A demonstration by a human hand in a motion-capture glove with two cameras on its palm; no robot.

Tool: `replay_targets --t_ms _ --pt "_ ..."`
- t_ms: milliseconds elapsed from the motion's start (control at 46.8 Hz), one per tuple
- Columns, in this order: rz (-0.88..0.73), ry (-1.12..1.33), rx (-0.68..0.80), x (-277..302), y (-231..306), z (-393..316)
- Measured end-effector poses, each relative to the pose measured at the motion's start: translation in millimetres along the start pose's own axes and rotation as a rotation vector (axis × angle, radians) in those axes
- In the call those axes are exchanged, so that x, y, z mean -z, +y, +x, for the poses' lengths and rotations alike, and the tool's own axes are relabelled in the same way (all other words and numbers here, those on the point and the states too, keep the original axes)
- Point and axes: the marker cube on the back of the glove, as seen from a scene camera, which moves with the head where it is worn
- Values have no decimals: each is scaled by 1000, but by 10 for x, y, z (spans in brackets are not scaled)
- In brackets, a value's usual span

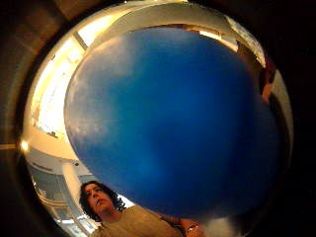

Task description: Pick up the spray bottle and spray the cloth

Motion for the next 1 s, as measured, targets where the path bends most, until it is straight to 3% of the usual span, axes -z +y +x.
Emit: replay_targets --t_ms 107,299,428,641,834,1005 --pt "-183 143 -57 85 214 -84" --pt "-306 606 -53 504 547 -238" --pt "-297 809 -87 817 825 -422" --pt "-425 1105 -127 1000 1387 -760" --pt "-450 1070 -200 1106 1893 -958" --pt "-362 1023 -235 1141 2147 -1039"
